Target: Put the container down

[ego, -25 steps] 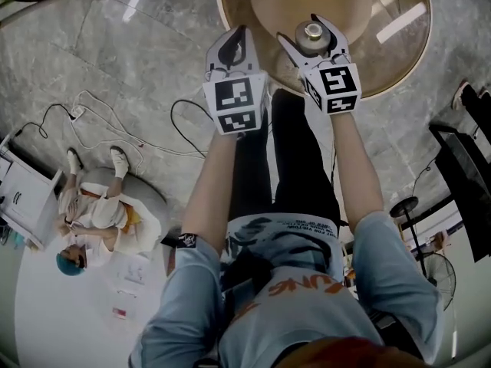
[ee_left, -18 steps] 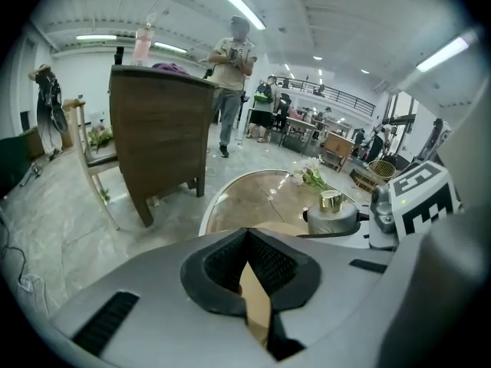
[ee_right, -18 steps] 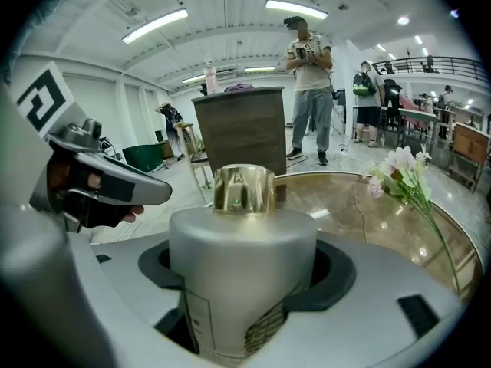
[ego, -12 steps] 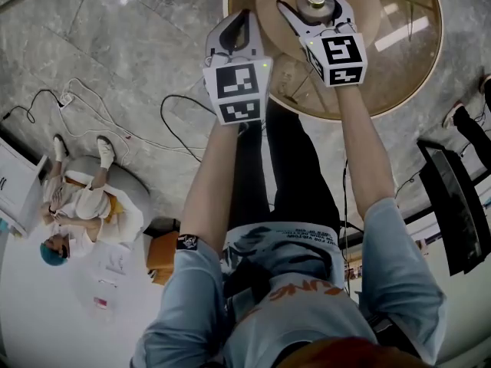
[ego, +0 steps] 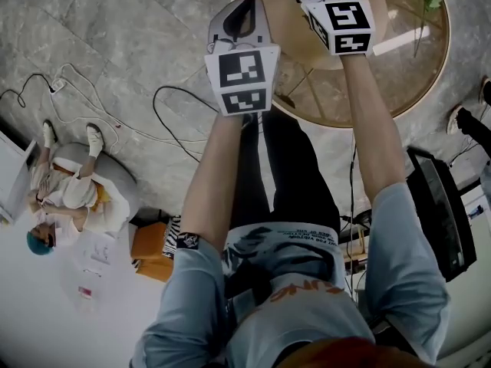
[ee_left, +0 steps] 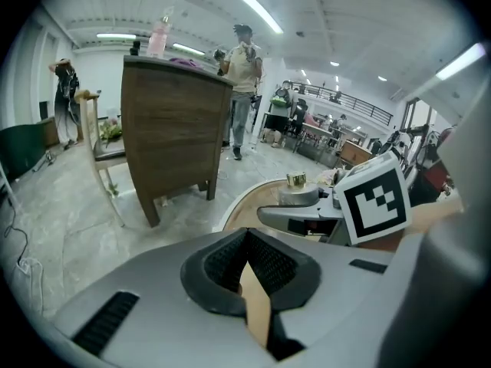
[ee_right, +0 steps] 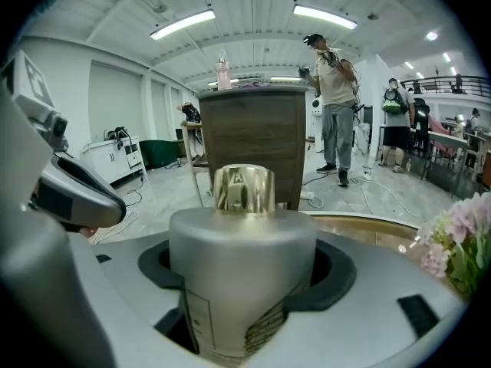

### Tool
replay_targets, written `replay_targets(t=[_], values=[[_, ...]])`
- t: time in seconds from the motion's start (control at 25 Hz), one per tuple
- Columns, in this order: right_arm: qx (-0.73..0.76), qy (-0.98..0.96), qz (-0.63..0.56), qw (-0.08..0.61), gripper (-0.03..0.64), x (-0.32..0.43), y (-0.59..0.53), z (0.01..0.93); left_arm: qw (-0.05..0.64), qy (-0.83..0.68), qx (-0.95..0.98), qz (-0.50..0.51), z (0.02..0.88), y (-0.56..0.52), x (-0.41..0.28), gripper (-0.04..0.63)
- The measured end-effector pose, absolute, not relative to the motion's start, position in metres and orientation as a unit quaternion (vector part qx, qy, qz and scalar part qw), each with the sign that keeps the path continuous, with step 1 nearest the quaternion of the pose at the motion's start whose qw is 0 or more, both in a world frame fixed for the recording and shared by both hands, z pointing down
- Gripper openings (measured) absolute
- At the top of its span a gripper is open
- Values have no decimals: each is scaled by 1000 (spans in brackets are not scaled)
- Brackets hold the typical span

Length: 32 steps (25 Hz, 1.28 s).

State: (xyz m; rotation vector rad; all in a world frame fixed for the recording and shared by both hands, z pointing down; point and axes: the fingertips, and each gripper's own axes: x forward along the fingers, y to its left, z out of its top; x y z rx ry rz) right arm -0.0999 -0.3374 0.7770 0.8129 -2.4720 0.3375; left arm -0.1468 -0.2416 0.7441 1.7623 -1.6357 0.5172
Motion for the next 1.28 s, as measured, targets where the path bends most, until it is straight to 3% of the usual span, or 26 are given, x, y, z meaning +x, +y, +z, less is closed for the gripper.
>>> replay_targets(t=[0.52,0.96,1.28], values=[[275,-916,105,271,359,-116,-348,789,339,-625,673,203,751,-247,-147,26],[265,-900,71,339,371,-92,-326,802,337,-623,675,206,750,-243,-144,26],[283,-890,78,348,371,-85,-319,807,339,-624,673,208,750,-225,-141,25]])
